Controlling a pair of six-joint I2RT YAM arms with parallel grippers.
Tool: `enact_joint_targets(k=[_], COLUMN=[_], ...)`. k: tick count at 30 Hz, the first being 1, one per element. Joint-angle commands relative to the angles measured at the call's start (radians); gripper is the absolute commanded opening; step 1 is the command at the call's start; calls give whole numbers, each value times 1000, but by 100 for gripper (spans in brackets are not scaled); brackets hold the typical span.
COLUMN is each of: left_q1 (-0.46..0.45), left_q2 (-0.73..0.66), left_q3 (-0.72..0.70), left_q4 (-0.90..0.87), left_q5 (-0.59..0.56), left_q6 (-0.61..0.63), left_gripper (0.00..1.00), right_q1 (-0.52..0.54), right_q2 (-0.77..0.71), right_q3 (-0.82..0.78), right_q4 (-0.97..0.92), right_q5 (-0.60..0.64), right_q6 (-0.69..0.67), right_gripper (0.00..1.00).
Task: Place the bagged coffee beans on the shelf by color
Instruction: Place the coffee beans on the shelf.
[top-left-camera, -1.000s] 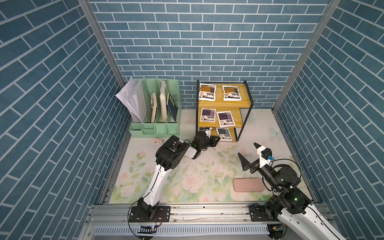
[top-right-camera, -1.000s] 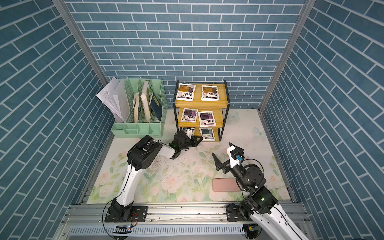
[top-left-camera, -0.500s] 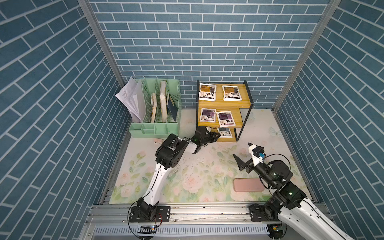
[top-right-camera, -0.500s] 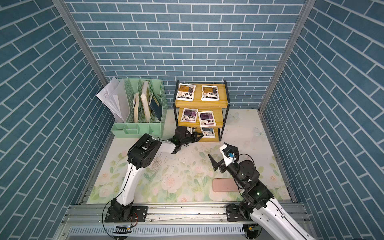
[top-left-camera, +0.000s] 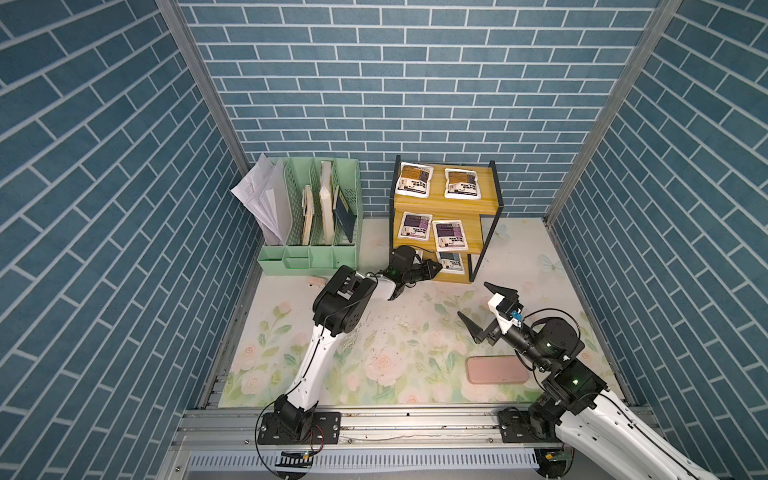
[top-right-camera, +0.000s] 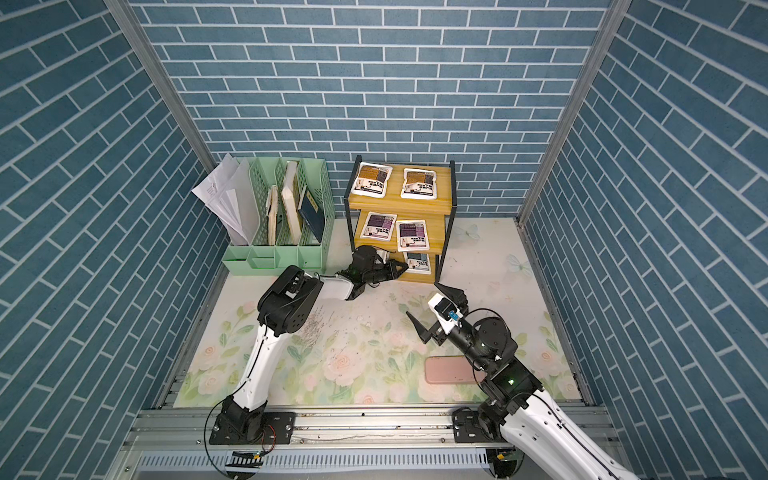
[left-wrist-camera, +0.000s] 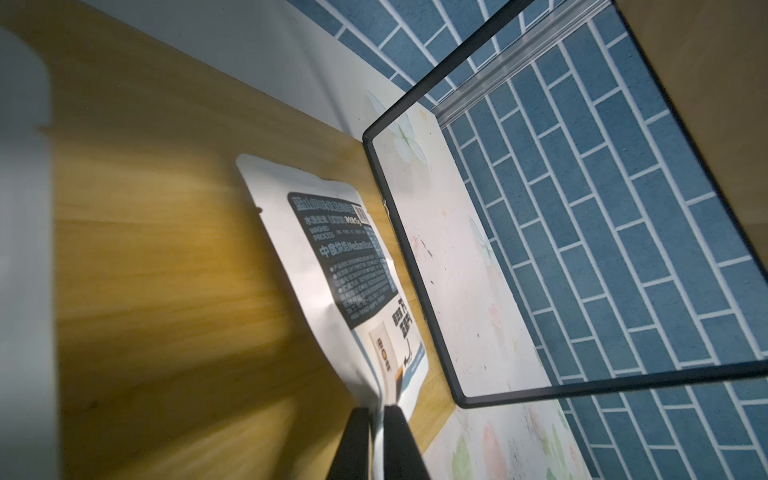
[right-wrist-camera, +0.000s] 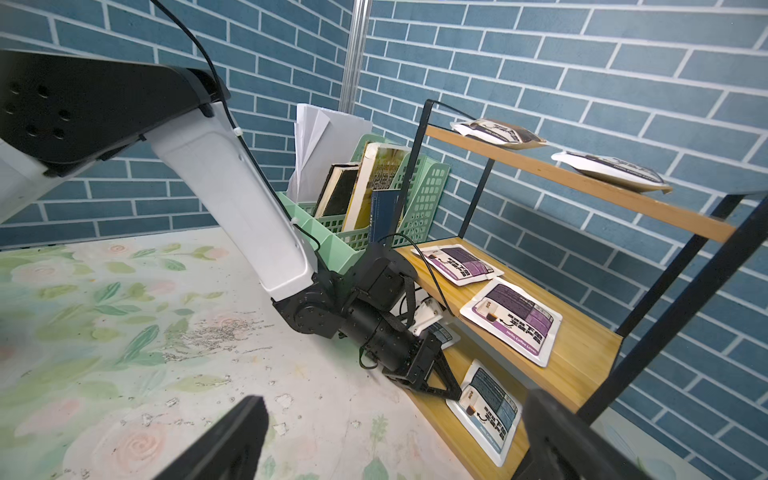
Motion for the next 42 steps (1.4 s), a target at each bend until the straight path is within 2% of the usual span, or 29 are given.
enact_joint_targets(k=[1,5,17,21,26,29,31,34,36,39,41,42], left_q1=[15,16,16,7,-32,-61,-77,-96,-100,-99,-98,-97], left_q2=[24,9,-82,-124,-211,-292,-352,-457,-533,-644,-723,-755], left_q3=[6,-18,-186,-249,-370,-482,-552,-648,-701,-757,-791,-802], left_q4=[-67,-66,9,36,81,127,145,142,119,69,51,42], left_q5=[13,8,-12,-17,-37,-63,-83,-105,-125,-158,-181,-195], left_q6=[11,16,19,23,34,39,47,83,117,168,200,213], left_gripper=[31,37,39,39,39,39,39,38,38,38,38,38], right_q1=[4,3,3,3,3,2,1,-13,-62,-243,-362,-394], right_q2=[-18,-26,-39,-60,-96,-82,-47,61,180,358,468,518], right_q3=[-13,-17,-31,-45,-56,-25,19,51,91,139,139,148], right_q4=[36,36,45,45,10,-117,-236,-291,-291,-259,-163,-133], right_q5=[-10,3,31,66,289,471,510,463,396,218,95,78], right_q6=[-17,-12,9,56,290,588,743,847,853,842,830,820], right_gripper=[100,100,100,100,100,100,100,100,100,98,96,95])
